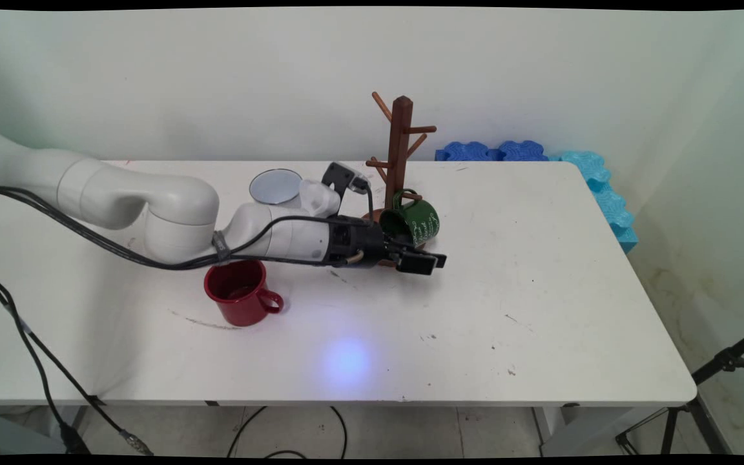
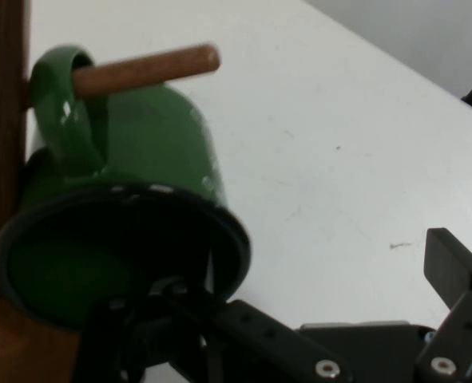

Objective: Pick up the green mug from the rack

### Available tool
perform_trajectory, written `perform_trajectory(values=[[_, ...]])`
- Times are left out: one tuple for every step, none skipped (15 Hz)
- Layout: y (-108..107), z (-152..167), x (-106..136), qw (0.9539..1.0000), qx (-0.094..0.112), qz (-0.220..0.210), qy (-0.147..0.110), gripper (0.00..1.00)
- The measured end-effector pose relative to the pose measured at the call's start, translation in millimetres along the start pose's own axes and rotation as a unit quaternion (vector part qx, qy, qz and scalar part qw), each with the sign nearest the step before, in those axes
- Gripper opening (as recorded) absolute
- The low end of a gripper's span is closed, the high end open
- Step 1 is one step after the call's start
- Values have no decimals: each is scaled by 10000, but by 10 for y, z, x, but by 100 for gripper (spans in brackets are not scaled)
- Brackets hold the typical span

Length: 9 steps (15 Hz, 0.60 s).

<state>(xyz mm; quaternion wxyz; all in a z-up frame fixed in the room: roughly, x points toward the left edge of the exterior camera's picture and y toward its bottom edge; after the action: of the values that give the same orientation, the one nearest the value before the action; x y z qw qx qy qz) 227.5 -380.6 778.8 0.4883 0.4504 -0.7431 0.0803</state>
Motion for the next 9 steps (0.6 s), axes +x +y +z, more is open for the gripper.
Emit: perform_trajectory(values=[[-14, 9, -24, 10000, 40, 18, -19, 100], [-34, 21, -49, 9999, 93, 37, -39, 100], [-58, 40, -72, 9999, 155, 48, -57, 100], [-82, 65, -87, 9997, 211, 58, -60, 100], [-105, 89, -95, 9996, 258, 63, -56, 100], [-127, 125, -99, 9995, 299, 68, -42, 100], [-143, 164, -98, 9994, 327, 73, -22, 100], [-155, 194, -97, 9994, 349, 74, -2, 100], [-164, 229, -94, 9993, 362, 77, 23, 100]])
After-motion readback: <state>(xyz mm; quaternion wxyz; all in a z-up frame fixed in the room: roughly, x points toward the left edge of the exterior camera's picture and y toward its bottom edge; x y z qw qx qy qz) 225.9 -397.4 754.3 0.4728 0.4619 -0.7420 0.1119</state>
